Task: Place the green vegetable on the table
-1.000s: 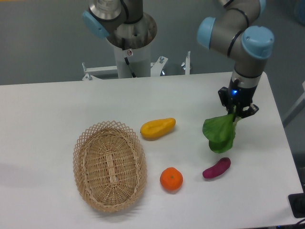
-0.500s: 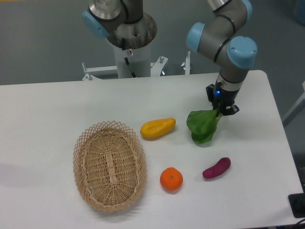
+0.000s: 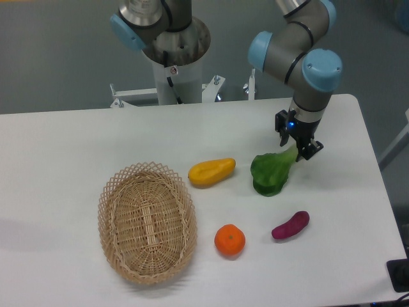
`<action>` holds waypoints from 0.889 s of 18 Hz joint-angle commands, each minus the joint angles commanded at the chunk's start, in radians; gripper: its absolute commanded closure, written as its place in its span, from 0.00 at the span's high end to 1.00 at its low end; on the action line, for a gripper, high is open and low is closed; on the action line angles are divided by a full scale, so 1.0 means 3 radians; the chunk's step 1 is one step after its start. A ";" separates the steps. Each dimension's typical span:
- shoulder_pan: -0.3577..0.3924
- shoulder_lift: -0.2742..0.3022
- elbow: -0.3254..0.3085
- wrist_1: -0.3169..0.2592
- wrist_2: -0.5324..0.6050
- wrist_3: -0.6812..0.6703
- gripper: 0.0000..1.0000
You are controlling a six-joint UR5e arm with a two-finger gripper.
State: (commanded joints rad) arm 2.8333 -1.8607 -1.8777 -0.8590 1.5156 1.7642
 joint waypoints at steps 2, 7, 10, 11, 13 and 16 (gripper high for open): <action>0.0015 0.0026 0.0071 0.0020 -0.0015 -0.0173 1.00; 0.0031 0.0108 0.0536 0.0021 -0.0010 -0.0318 1.00; 0.0026 0.0102 0.0838 -0.0010 0.0066 -0.0292 1.00; 0.0041 0.0118 0.0930 -0.0025 0.0147 -0.0277 1.00; 0.0056 0.0123 0.1084 -0.0214 0.0179 -0.0277 1.00; 0.0168 0.0123 0.1303 -0.0526 0.0154 -0.0266 1.00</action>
State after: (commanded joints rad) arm 2.8838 -1.8239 -1.4866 -1.0168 1.5616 1.6843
